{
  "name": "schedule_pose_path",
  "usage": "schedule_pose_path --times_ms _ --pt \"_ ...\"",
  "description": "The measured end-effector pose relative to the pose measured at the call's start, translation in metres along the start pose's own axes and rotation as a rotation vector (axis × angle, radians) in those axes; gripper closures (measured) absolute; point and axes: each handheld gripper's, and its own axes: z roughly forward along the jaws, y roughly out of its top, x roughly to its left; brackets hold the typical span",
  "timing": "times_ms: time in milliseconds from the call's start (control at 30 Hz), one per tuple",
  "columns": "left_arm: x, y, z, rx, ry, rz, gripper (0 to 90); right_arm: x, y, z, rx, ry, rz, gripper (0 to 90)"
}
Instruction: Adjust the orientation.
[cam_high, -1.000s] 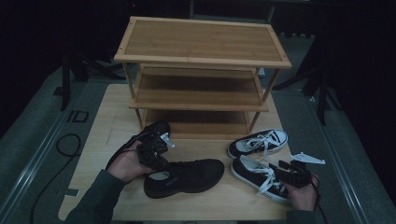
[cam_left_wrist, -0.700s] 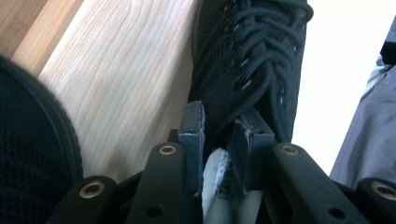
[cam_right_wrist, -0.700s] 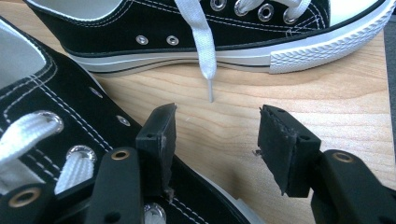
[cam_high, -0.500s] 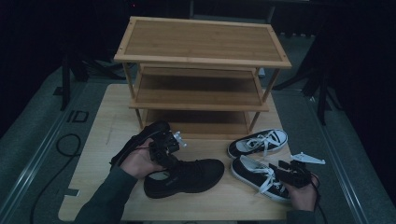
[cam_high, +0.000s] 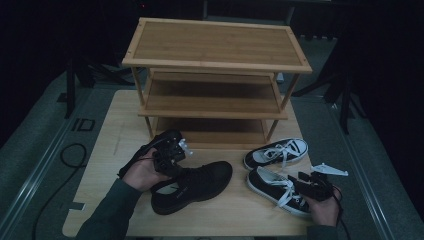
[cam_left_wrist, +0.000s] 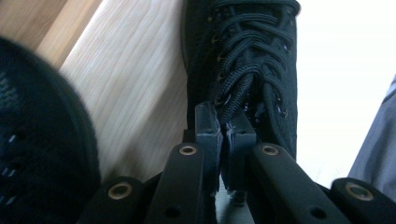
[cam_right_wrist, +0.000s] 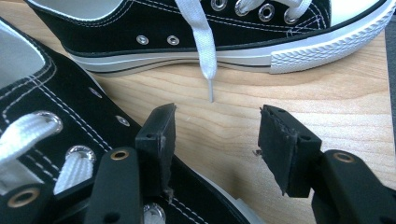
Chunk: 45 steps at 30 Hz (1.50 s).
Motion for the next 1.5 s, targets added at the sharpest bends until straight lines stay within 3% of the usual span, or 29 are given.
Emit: schedule_pose_path --times_ms 900,1200,1500 --pt "0.028 -0.053 -0.021 -0.044 0.085 -0.143 87.1 0.000 0.000 0.000 -0.002 0.000 0.002 46.0" --pt "0.028 -0.059 -0.023 -0.047 0.107 -0.153 87.1 0.000 0.000 0.000 -0.002 0.002 0.002 45.9" --pt "0.027 -0.058 -0.023 -0.056 0.084 -0.146 80.4 0.000 0.000 0.000 -0.002 0.001 0.002 45.9"
